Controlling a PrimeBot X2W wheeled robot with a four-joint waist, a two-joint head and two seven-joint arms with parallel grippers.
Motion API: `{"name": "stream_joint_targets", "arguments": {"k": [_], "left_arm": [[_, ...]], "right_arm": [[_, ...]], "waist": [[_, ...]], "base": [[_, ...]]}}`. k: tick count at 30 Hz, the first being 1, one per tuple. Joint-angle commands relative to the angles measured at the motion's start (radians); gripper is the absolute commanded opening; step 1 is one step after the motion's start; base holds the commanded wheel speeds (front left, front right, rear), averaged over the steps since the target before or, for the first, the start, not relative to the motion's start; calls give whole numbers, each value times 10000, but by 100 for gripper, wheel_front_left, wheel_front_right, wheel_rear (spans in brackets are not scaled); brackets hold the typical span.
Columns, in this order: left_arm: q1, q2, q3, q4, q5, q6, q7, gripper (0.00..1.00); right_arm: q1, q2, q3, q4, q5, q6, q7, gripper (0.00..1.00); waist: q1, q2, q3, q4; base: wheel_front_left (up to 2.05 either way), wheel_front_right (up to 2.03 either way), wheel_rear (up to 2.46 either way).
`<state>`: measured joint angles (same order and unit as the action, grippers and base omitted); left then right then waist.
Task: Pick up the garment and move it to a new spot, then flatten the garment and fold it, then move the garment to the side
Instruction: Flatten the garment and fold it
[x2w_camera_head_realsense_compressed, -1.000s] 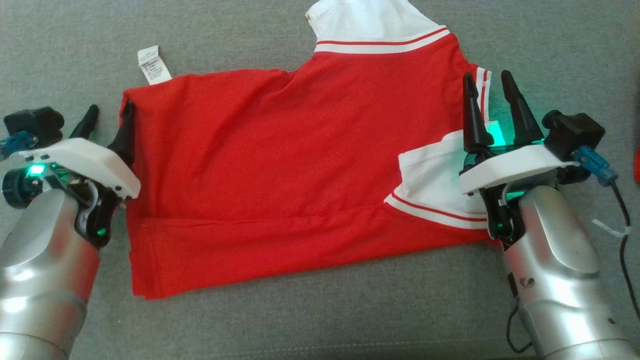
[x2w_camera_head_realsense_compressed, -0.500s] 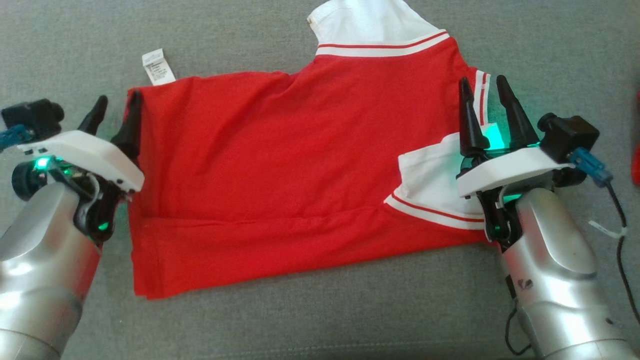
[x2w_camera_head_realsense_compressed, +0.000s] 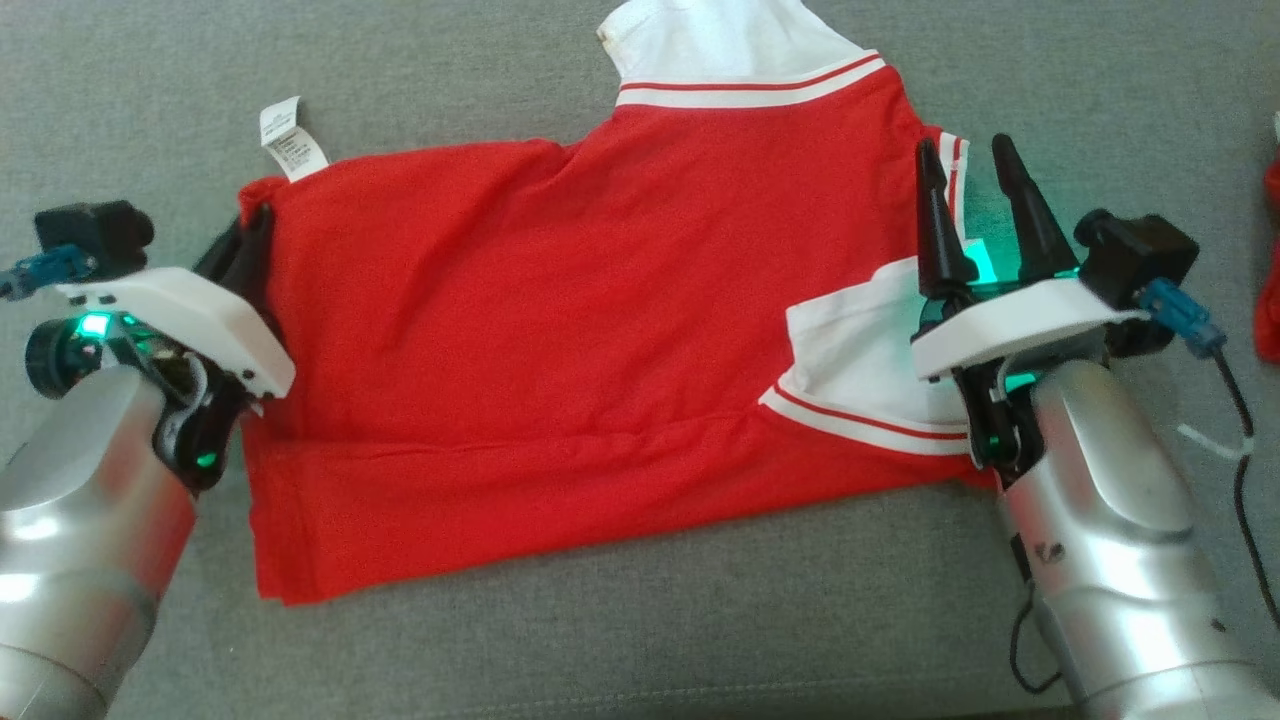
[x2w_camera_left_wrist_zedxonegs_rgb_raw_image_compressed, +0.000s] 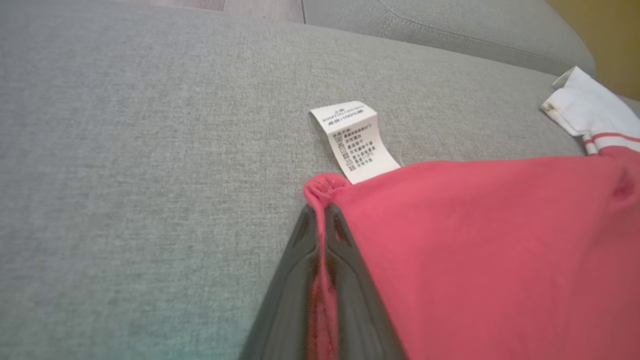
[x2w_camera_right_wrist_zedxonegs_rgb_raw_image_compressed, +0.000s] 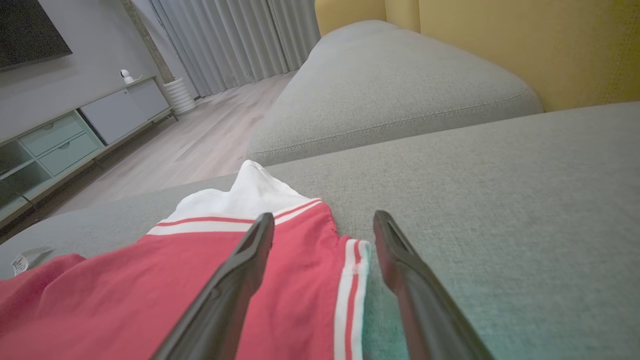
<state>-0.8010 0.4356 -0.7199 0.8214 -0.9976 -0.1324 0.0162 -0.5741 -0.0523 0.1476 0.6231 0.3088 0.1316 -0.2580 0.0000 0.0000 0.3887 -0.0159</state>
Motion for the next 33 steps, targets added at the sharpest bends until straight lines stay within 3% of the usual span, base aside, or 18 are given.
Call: {"name": "stream_joint_targets", "arguments": {"k": [1,7,12,25,33], "left_arm": [[-330,494,133,-94,-63,18,-73,0],[-627,655,118,62,-195,18,-1242,0],[-875,310,85,450,110,18,-2278,0],[-1540,-1135,-617,172,277,17,-2752,0],[-1901,-1708,-1048,20,212,17,-2775,0]], "right_arm": [[-351,20,162,-224,-98,-9,-38,100],[-1186,12,-62,351,-754,-9,-38,100],[-2306,-220,-230,1393,-1407,-9,546,100],[-5308,-1188,105,3913,-2612,-9,3479,100],[-6224,-1593,-295,4884,-3425,-9,4286,100]], "waist": [[0,0,2,48],[0,0,-18,414],[0,0,7,1057],[0,0,829,2903],[0,0,1240,3613]], "base": [[0,0,0],[0,0,0],[0,0,0],[0,0,0],[0,0,0]]}}
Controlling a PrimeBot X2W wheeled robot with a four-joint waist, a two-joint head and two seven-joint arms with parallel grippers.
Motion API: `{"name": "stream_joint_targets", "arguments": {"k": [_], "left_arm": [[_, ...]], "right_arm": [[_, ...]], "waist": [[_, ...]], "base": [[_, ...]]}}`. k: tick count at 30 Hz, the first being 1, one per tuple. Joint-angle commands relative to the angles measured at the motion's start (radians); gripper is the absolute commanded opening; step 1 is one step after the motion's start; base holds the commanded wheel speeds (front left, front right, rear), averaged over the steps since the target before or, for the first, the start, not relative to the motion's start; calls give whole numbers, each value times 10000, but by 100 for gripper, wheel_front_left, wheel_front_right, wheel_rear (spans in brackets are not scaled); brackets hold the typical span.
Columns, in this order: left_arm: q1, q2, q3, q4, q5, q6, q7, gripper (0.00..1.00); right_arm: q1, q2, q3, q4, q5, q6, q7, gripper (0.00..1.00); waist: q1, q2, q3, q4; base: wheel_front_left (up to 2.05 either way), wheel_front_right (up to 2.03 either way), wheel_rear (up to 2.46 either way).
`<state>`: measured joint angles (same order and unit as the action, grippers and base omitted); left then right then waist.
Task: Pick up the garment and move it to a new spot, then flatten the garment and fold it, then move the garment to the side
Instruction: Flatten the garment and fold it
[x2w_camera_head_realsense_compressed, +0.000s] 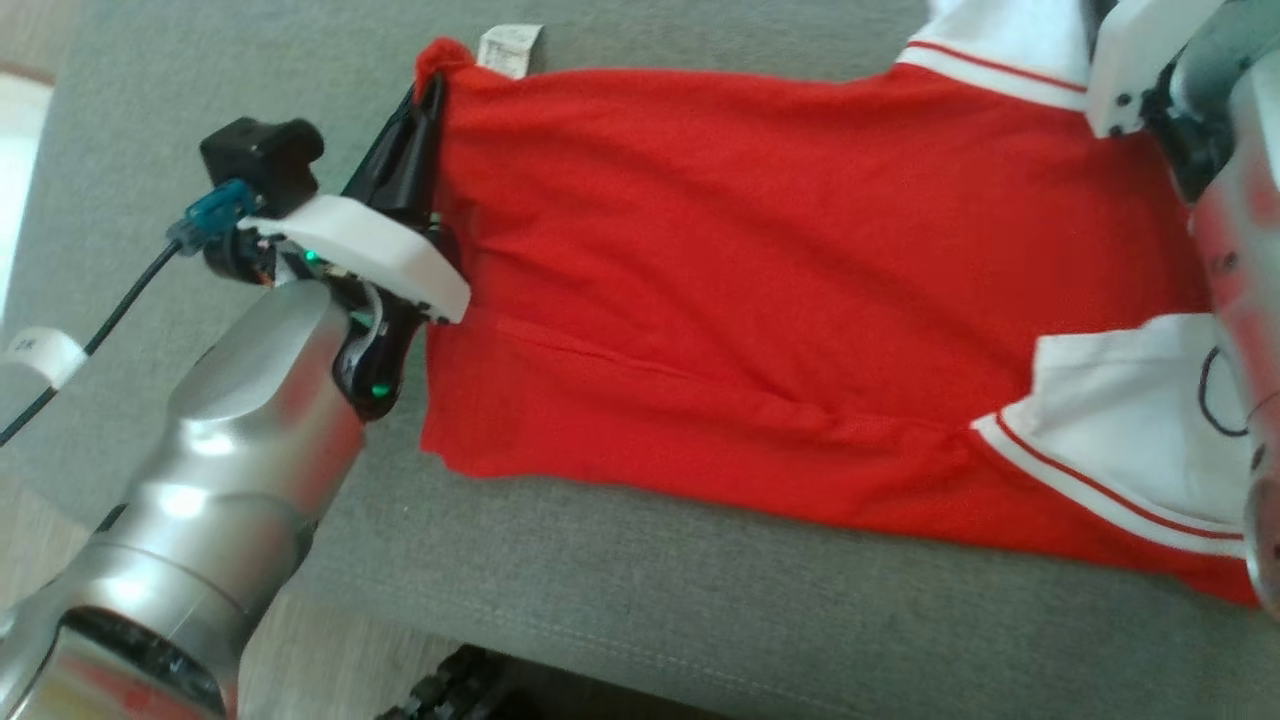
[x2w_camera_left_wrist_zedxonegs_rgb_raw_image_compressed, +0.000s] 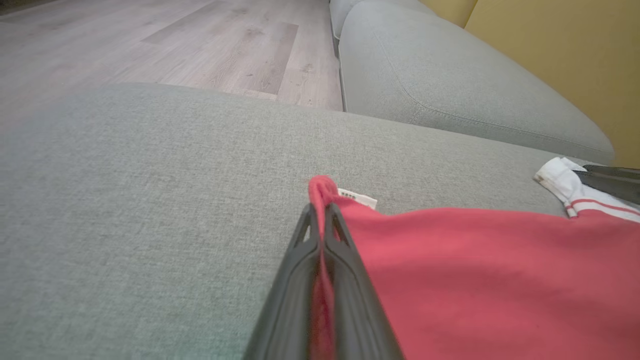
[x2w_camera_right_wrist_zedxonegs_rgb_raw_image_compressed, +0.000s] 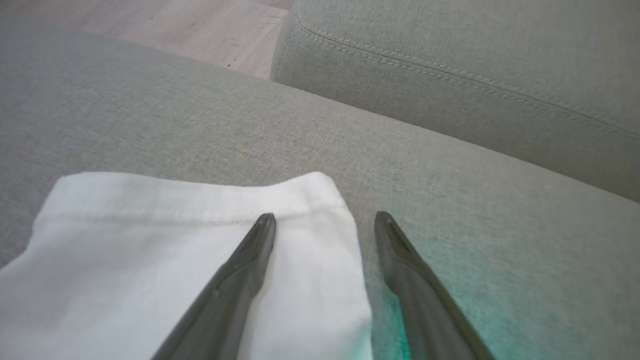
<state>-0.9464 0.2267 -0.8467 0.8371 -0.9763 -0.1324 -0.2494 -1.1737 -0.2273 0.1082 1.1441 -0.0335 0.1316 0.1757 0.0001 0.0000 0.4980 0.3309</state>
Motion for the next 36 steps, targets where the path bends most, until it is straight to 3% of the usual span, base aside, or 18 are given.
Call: {"name": "stream_joint_targets", "arguments": {"k": [1,3,4,5,12,18,23,28,36], "left_arm": [[-477,331,211,-175,-19,17,-120,0],[-505,273,223,-216,-14,17,-121,0],[-514,263,245,-231,-5,17,-121,0],[-520,256,277,-249,7,17,-121,0],[-464,427,1083,-361,327,17,-123,0],[-341,586,2924,-750,1670,46,-123,0],[83,591,4325,-1189,2951,154,-123,0],[1043,597,5637,-1638,4155,258,-123,0],[3150,537,7707,-2228,5647,304,-124,0]], "right_arm": [[-312,158,41,-200,-80,-9,69,100],[-443,180,0,-46,-249,-9,138,100],[-506,202,-33,-3,-318,-9,125,63],[-559,224,-36,27,-402,-9,91,0],[-783,197,-775,-397,-848,-9,-1520,0],[-905,625,-1382,-811,-1027,-9,-3607,0],[-872,1132,-1442,-774,-786,-9,-4194,0],[100,1576,-747,-1484,330,-9,-4364,0],[4146,1542,1055,-5047,3269,-9,-4372,0]], "waist": [[-1,0,193,195],[-1,0,244,239],[-1,0,280,234],[-1,0,314,219],[-1,0,333,-123],[-1,0,107,-698],[-1,0,-159,-1313],[-1,0,-618,-1938],[-1,0,-1573,-2858]], "base": [[0,0,0],[0,0,0],[0,0,0],[0,0,0],[0,0,0],[0,0,0],[0,0,0],[0,0,0],[0,0,0]]}}
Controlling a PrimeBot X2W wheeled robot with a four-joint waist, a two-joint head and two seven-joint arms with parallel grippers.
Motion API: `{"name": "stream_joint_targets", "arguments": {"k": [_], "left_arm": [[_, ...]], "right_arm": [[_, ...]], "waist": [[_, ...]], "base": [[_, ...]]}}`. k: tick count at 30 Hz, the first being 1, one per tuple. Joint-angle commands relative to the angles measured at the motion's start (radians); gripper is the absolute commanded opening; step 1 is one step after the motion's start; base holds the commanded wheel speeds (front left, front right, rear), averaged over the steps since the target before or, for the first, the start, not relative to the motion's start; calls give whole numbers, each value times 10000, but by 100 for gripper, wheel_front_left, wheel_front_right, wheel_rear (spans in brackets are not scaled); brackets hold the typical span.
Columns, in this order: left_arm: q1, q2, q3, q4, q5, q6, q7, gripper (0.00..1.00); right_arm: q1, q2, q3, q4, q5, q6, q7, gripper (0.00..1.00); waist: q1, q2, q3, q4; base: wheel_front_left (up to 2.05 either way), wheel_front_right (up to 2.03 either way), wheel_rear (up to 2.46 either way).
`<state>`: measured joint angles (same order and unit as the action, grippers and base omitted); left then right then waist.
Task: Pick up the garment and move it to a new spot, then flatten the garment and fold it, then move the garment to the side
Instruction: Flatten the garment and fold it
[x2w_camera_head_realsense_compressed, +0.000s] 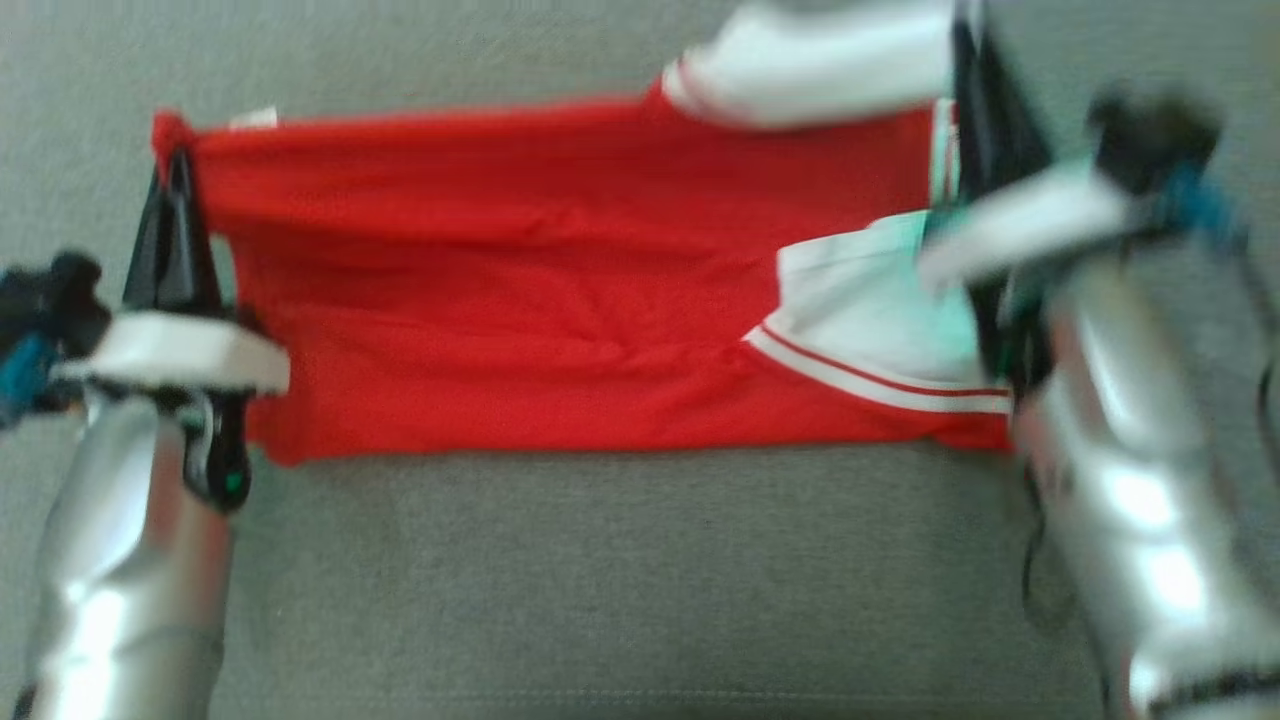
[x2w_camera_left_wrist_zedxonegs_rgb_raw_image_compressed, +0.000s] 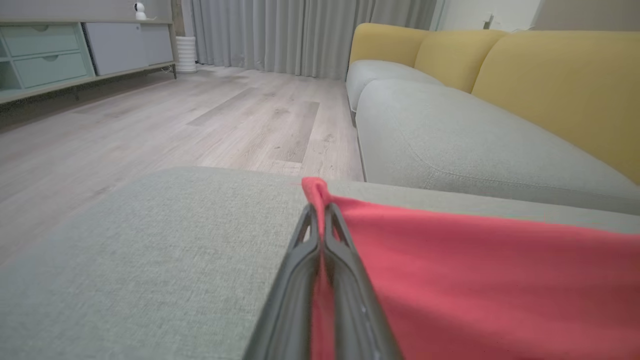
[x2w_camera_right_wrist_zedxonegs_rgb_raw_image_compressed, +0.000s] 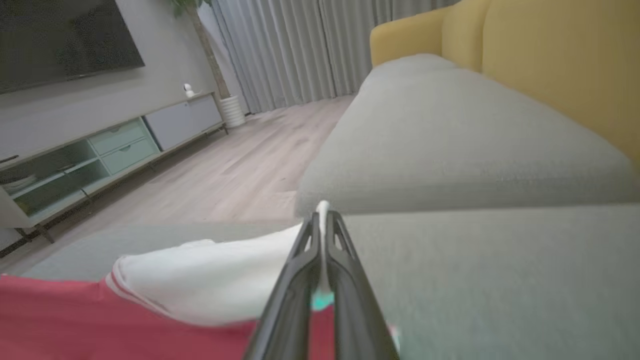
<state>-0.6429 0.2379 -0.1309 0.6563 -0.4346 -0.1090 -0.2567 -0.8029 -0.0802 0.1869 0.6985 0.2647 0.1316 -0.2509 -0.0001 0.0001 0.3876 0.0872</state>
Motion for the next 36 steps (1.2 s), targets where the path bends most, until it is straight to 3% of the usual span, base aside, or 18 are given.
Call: {"name": "stream_joint_targets", "arguments": {"k": [1,8,15,17,18,19,20,26,32,36], "left_arm": [[390,376,735,-496,413,62,-51,0],[2067,-166,1829,-967,1447,46,-51,0],[3142,-924,2404,-1048,2102,-46,-51,0],[3291,-1037,2534,-898,2303,-27,-51,29],[3358,-1074,2601,-778,2418,27,-51,73],[3426,-1131,2666,-668,2511,101,-51,100],[3487,-1200,2739,-618,2594,210,-51,100],[4069,-1457,3124,-1419,3290,978,-51,100],[4873,-1689,3014,-2260,3679,1073,-51,100],[5410,-1792,2822,-2549,3773,1103,-51,100]], "right_arm": [[964,-21,426,-921,561,-9,-106,0],[3429,-282,737,-2329,1764,-9,-107,0],[4492,-140,537,-2578,2137,-9,-78,0],[4704,-57,462,-2487,2247,-9,-21,0],[4791,-16,424,-2435,2293,-9,-15,0],[4869,23,399,-2367,2315,-9,-13,52],[4935,56,374,-2292,2308,-9,-15,100],[5093,194,-226,-2402,1146,-9,-98,100],[5523,289,-719,-3044,-418,-9,-105,100],[6033,296,-625,-2997,-444,-9,-107,100]], "waist": [[1,-1,-576,-498],[1,-1,-1113,-884],[1,-1,-1506,-831],[1,-1,-1631,-793],[1,-1,-1700,-783],[1,-1,-1778,-782],[1,-1,-1847,-780],[1,-1,-2298,-757],[1,-1,-2718,-652],[1,-1,-3046,-579]], "base": [[0,0,0],[0,0,0],[0,0,0],[0,0,0],[0,0,0],[0,0,0],[0,0,0],[0,0,0],[0,0,0],[0,0,0]]}}
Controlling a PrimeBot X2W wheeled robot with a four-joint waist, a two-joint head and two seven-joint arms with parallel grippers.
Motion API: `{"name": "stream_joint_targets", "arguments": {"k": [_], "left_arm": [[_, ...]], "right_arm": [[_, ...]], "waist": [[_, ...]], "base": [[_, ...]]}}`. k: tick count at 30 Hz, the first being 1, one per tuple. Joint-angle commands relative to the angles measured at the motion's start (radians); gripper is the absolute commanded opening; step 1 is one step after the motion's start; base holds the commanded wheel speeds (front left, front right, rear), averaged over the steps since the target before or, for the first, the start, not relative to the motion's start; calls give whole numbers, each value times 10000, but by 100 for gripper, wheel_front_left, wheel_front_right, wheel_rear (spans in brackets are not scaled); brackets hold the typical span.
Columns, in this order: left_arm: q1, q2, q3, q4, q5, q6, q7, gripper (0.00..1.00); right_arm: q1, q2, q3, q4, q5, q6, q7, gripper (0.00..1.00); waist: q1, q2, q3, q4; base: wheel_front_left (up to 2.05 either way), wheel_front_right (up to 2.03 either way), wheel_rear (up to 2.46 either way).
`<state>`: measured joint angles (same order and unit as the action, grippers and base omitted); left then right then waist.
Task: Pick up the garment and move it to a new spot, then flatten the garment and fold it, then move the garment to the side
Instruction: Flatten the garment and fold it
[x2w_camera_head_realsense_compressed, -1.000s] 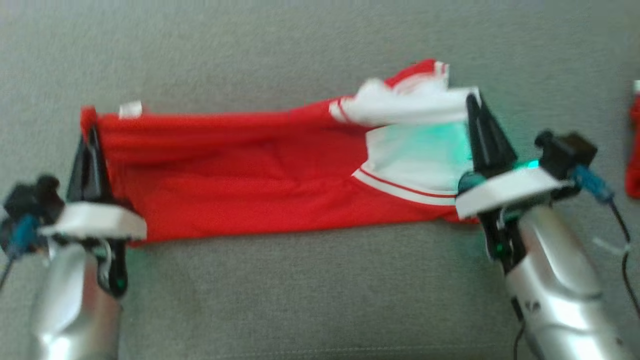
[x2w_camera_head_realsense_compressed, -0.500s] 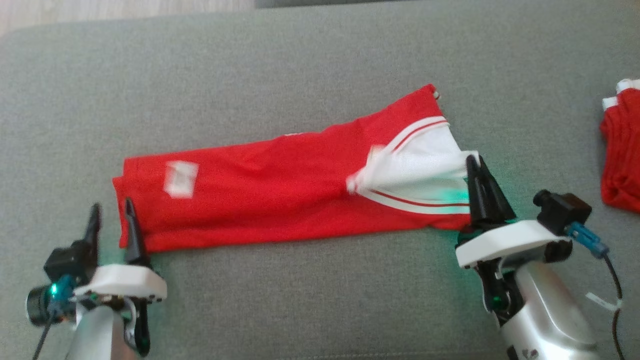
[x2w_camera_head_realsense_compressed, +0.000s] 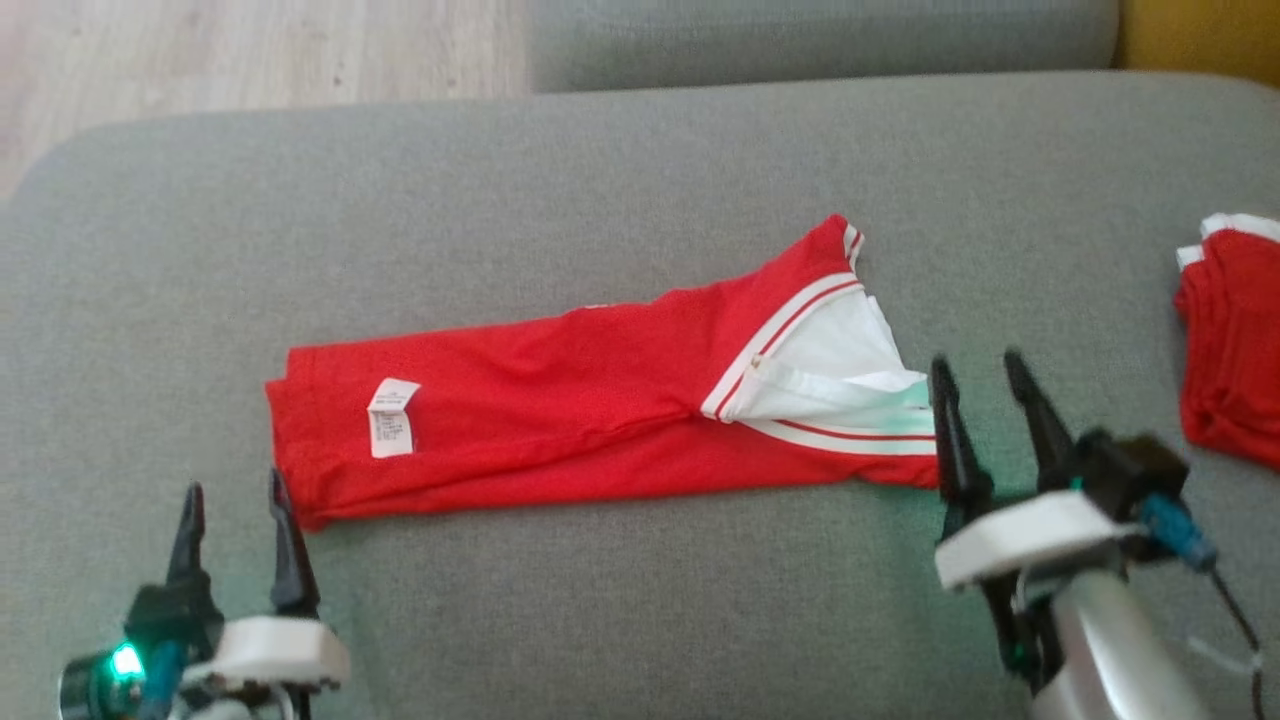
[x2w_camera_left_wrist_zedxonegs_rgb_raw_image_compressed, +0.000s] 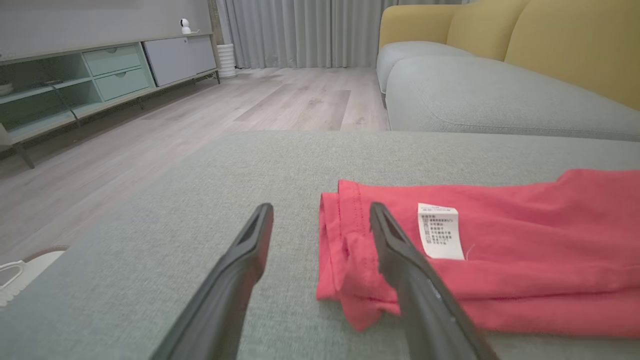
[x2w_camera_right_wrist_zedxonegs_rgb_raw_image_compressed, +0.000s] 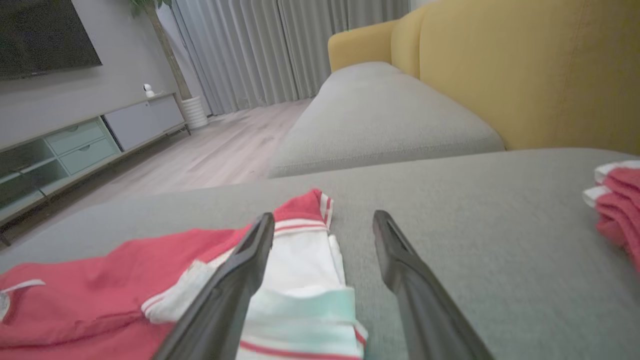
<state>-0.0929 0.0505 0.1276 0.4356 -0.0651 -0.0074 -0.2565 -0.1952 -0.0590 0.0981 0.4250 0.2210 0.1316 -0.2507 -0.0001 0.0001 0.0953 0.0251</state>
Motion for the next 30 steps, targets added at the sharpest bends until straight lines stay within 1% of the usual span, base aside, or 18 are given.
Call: {"name": "stream_joint_targets", "arguments": {"k": [1,9,13,17,22,25,28,30], "left_arm": [[56,60,187,-398,55,108,-53,100],[769,3,-337,-751,-209,225,-53,100],[713,1,-557,-754,-296,230,-53,100],[493,-1,-843,-655,-404,225,-53,100],[164,-1,-1234,-410,-638,228,-53,100],[-39,-2,-1432,-363,-758,288,-53,100],[-190,-2,-1523,-251,-825,319,-53,100],[-280,-2,-1533,-235,-870,347,-53,100]], "right_arm": [[83,84,272,-199,15,-9,-109,100],[454,86,275,9,155,-9,-109,100],[272,86,247,93,101,-9,-110,100],[-416,86,285,661,-114,-9,-110,100],[-1739,87,252,2406,-340,-9,-52,100],[-2418,87,-40,3509,-557,-9,41,100],[-2831,87,-386,4545,-517,-9,154,100],[-2983,87,-291,5103,-376,-9,213,100]], "waist": [[1,-1,-220,60],[1,-1,-390,62],[1,-1,-263,109],[1,-1,63,226],[1,-1,545,522],[1,-1,800,756],[1,-1,971,957],[1,-1,1060,1070]], "base": [[0,0,0],[0,0,0],[0,0,0],[0,0,0],[0,0,0],[0,0,0],[0,0,0],[0,0,0]]}}
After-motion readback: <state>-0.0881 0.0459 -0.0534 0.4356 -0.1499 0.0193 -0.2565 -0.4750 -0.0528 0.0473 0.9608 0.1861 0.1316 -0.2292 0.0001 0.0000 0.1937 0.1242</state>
